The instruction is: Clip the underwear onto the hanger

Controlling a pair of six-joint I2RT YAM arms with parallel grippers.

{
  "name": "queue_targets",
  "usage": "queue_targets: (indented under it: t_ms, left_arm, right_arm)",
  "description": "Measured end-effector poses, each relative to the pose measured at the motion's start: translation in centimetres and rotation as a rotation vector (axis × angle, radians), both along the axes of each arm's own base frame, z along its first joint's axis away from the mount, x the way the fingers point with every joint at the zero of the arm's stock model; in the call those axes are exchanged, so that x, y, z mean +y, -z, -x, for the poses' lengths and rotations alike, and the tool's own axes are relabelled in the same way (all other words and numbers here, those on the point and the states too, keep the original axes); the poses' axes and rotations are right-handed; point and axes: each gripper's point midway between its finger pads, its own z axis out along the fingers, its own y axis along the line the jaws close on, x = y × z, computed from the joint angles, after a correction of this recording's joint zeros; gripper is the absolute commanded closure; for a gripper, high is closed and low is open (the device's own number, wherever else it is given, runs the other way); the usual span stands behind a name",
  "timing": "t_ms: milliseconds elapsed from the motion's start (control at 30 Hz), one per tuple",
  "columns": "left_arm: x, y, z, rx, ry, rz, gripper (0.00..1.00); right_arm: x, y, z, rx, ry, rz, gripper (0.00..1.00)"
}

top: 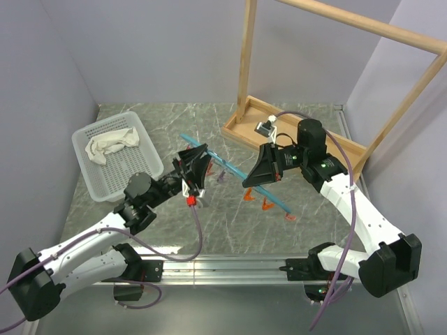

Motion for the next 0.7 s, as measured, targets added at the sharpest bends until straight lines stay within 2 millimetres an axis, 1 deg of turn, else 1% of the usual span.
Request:
queue_targets:
  t_ms: [100, 167, 333, 500, 533, 567, 633, 667, 700]
  left_arm:
    - [-0.1, 1.3, 1.4, -0.006, 0.034, -0.047, 0.69]
    - [-0.1, 1.7, 1.9, -0.018, 0.048, -0.077, 0.71]
    - [-0.5, 2.2, 2.8, -0.016, 0.072, -0.106, 0.69]
    - [-1.2, 3.3, 3.4, 0.014, 0.101, -0.137, 0.71]
    - [-1.3, 3.5, 3.4, 0.018, 0.103, -0.141, 0.73]
    - [-1.3, 3.6, 3.5, 0.020, 0.104, -0.143, 0.79]
    - [-1.3, 3.8, 3.5, 0.023, 0.103, -0.154, 0.95]
    - [-1.3, 4.0, 3.5, 0.027, 0.102, -0.165, 0.99]
    - [-1.4, 4.4, 3.5, 0.032, 0.104, -0.181, 1.00]
  right_arm:
    - [0.1, 0.5, 0.3, 0.020, -0.015, 0.003, 1.00]
    - [0.1, 0.8, 0.8, 0.048, -0.034, 0.007, 1.00]
    - [0.3, 1.2, 1.8, 0.089, -0.068, 0.008, 1.00]
    - [0.2, 1.9, 2.6, 0.120, -0.087, 0.012, 1.00]
    - [0.2, 1.9, 2.7, 0.124, -0.088, 0.012, 1.00]
    - [0.2, 1.9, 2.7, 0.130, -0.090, 0.013, 1.00]
    - [0.2, 1.9, 2.8, 0.147, -0.091, 0.017, 1.00]
    - [0.2, 1.8, 2.8, 0.158, -0.091, 0.020, 1.00]
    - [0.2, 1.8, 2.8, 0.169, -0.090, 0.023, 0.95]
